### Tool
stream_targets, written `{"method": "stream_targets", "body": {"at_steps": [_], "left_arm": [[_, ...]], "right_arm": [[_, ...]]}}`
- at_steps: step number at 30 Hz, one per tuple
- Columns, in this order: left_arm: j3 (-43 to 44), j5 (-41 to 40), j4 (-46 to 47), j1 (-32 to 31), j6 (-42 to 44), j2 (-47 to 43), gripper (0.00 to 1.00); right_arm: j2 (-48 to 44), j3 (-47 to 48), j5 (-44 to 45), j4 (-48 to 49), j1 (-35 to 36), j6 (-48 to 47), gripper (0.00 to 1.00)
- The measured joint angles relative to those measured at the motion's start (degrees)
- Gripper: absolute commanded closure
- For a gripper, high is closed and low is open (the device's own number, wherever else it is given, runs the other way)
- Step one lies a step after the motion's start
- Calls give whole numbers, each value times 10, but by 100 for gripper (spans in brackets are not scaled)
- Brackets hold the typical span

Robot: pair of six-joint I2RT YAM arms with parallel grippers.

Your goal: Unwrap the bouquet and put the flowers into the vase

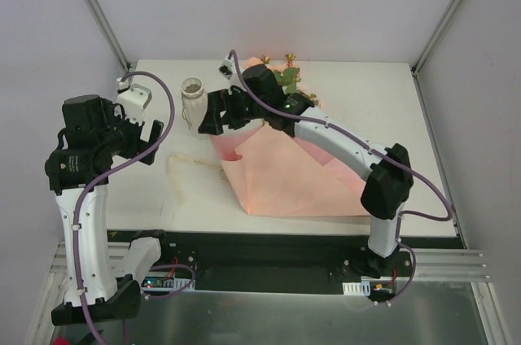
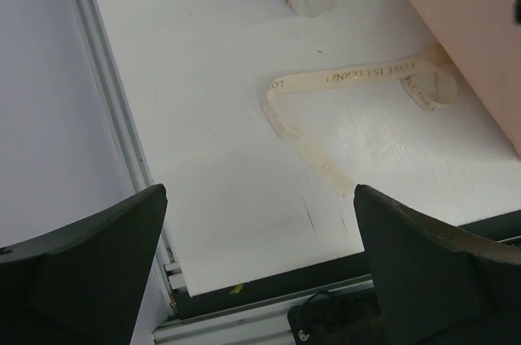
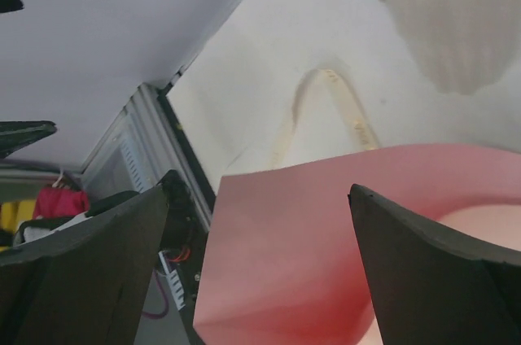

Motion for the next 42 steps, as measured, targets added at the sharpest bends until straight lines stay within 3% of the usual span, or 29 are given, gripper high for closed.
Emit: {"method": "stream_targets", "body": {"at_steps": [7,13,17,22,26,34,42], "left_arm": [[24,-9,-15,0,0,-18,1],[52,-17,-21,0,1,-28,1],[49,-5,-28,0,3,-21,1],[15,35,-28,0,11,-12,1],[-24,61,-27,0,17,-5,1],[-51,75,-21,0,27,1,1],[-67,75,-12,0,30,3,1]], "right_arm": [[106,54,-65,26,65,40,3],[150,120,-80,-1,67,45,3],[93,97,-89,-1,1,38,3],[-31,-29,-86,9,-168,1,1],[-65,-125,-75,-2,-261,-36,9],[28,-168,-110,-59,-274,-104,17],[48,-181,-122,-65,-277,-141,21]]}}
